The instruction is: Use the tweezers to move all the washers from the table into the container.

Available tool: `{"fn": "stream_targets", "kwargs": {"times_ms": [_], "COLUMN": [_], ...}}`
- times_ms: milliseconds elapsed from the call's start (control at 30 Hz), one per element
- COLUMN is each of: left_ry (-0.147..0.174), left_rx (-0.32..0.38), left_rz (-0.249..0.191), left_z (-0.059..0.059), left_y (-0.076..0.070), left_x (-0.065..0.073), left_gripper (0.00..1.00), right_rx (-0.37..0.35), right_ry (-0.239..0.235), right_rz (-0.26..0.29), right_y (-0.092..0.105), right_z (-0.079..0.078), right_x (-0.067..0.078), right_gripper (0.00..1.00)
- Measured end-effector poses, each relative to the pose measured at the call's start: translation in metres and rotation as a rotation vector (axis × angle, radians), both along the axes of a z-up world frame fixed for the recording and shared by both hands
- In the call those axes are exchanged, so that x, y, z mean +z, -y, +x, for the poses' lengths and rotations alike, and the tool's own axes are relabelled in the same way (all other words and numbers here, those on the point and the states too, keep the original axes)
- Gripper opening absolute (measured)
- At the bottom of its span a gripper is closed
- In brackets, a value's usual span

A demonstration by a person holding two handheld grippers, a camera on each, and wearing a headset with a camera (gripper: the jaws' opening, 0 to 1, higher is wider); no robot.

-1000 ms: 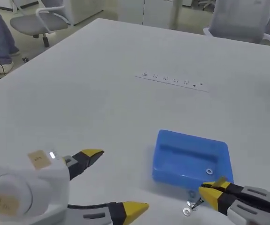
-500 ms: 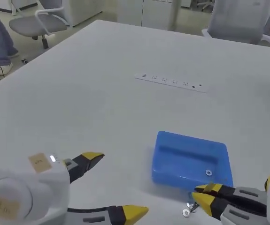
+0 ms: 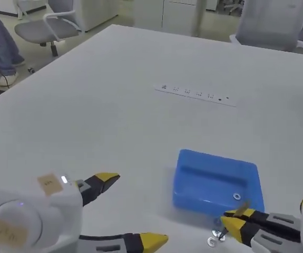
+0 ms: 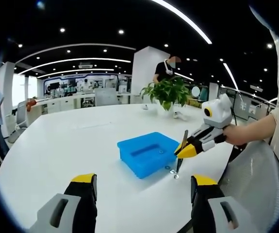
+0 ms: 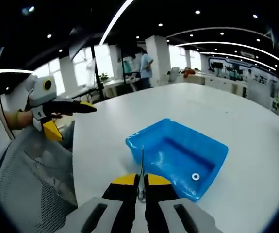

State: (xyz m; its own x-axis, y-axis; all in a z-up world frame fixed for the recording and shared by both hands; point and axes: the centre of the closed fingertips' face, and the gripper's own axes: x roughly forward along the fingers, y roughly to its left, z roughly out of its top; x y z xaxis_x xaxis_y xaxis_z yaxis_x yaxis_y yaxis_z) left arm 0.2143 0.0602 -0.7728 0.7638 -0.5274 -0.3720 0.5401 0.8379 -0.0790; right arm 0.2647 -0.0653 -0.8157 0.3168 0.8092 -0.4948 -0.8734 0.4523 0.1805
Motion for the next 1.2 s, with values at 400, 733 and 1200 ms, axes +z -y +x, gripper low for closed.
{"fn": "stream_targets", "kwargs": {"times_ms": [400,733,1200], "left_ry": [0.005,0.01,0.002], "left_rx": [0.001,0.001,-0.008], "left_rz": [-0.013,-0.008,0.014], "left_z": [0.0,0.0,0.0], "left_y": [0.001,0.0,0.001], "left_x": [0.002,0.002,-0.001], "left_gripper": [0.81,0.81,0.81], "right_rx": [-0.03,-0.131,-0.124], "right_ry": [0.037,0.025,0.001], "right_rz": [0.119,0.11,0.011], "right_y": [0.003,0.003,-0.008], "right_z": [0.017,0.063,0.088], "right_x": [0.062,0.052,0.015], "right_gripper": [0.02,0.02,0.02]}}
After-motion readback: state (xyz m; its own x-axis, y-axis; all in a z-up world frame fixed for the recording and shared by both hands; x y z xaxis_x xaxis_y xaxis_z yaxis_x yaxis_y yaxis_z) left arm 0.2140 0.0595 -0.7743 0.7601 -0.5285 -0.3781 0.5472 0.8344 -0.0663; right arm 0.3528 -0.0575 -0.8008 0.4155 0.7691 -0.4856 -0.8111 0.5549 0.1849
